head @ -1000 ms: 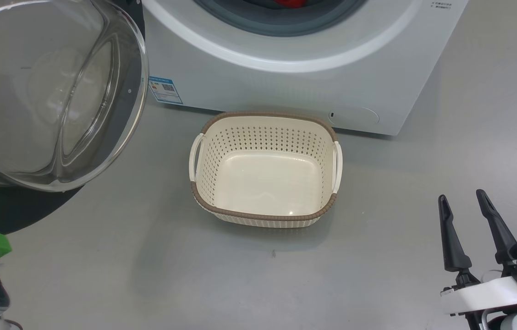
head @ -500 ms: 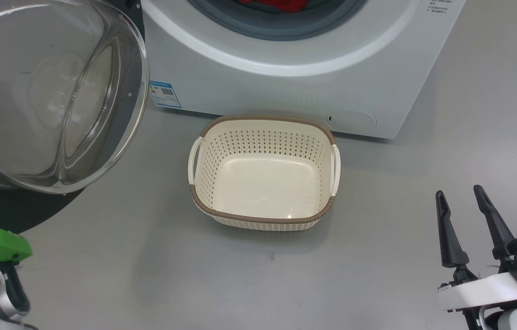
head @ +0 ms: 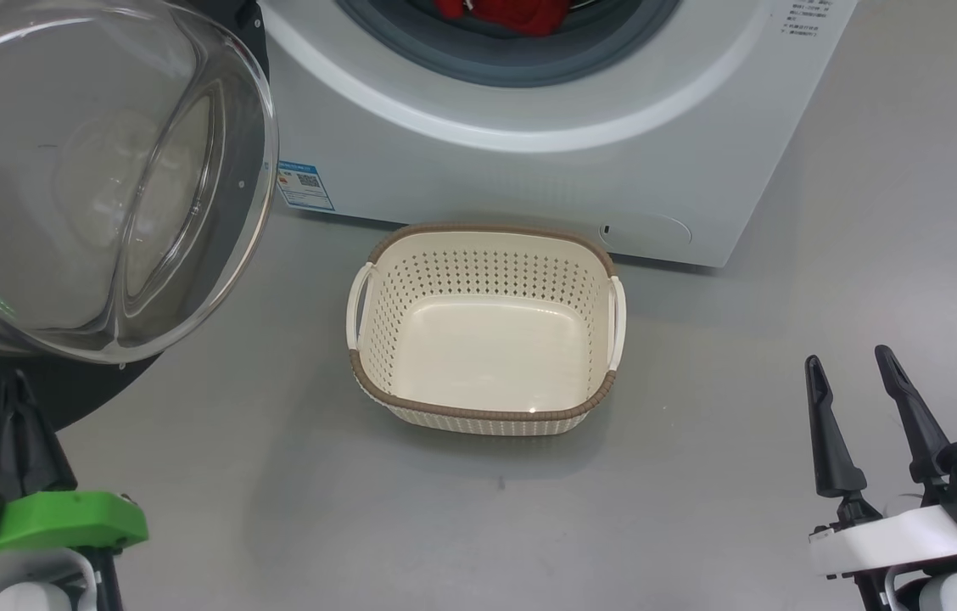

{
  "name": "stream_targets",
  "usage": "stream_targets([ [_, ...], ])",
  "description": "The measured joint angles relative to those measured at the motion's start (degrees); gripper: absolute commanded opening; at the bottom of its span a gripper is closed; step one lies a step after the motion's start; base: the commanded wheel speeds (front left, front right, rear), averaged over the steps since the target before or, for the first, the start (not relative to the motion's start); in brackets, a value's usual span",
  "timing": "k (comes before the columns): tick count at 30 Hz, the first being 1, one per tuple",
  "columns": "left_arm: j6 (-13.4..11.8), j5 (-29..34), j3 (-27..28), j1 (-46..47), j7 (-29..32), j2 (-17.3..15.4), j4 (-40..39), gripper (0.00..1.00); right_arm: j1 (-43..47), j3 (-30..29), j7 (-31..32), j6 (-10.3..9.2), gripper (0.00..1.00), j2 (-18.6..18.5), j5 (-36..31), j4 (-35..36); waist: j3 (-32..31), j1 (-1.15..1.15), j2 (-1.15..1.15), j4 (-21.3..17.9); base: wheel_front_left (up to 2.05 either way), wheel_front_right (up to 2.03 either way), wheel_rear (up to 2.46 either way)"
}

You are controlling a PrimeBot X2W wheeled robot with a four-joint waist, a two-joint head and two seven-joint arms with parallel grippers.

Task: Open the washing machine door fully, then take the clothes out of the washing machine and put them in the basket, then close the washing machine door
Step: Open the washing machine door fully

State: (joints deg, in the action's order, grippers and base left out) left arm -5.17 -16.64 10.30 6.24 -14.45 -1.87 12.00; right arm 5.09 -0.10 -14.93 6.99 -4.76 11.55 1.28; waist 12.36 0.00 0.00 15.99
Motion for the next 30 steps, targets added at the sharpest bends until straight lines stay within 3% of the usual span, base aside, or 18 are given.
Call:
stream_targets([
  [7,1.44,1.08,-5.20,-3.64,0.00,0.22,-4.02,0.00,0.00,0.34,0.00,0.00,1.00,0.23,0.00,-0.20,-0.49,0.00,0.00,-0.40,0.00,0.00,0.00],
  [8,1.46,1.08,-5.79,-4.19,0.00,0.27,-4.47,0.36,0.00,0.55,0.00,0.00,1.00,0.26,0.00,-0.33,-0.56,0.00,0.00,-0.53,0.00,0.00,0.00],
  [9,1.53,1.08,-6.58,-4.66,0.00,0.24,-4.81,0.61,0.00,0.66,0.00,0.00,1.00,0.30,0.00,-0.47,-0.67,0.00,0.00,-0.66,0.00,0.00,0.00],
  [10,1.57,1.10,-7.22,-5.13,0.00,0.25,-5.14,0.61,0.00,0.82,0.00,0.00,1.00,0.31,0.00,-0.53,-0.78,0.00,0.00,-0.82,0.00,0.00,0.00],
  [11,1.98,1.12,-8.01,-5.50,0.00,0.24,-5.36,0.93,0.00,0.93,0.00,0.00,1.00,0.32,0.00,-0.67,-0.92,0.00,0.00,-0.97,0.00,0.00,0.00],
  [12,2.04,1.18,-8.81,-5.84,0.00,0.23,-5.48,1.00,0.00,1.16,0.00,0.00,1.00,0.34,0.00,-0.78,-1.07,0.00,0.00,-1.14,0.00,0.00,0.00],
  [30,4.03,2.12,-17.02,-8.62,0.00,-0.13,-6.87,1.00,0.03,3.50,0.00,0.00,1.00,1.32,-0.07,-2.24,-3.51,0.00,0.00,-7.95,0.00,0.00,0.00],
])
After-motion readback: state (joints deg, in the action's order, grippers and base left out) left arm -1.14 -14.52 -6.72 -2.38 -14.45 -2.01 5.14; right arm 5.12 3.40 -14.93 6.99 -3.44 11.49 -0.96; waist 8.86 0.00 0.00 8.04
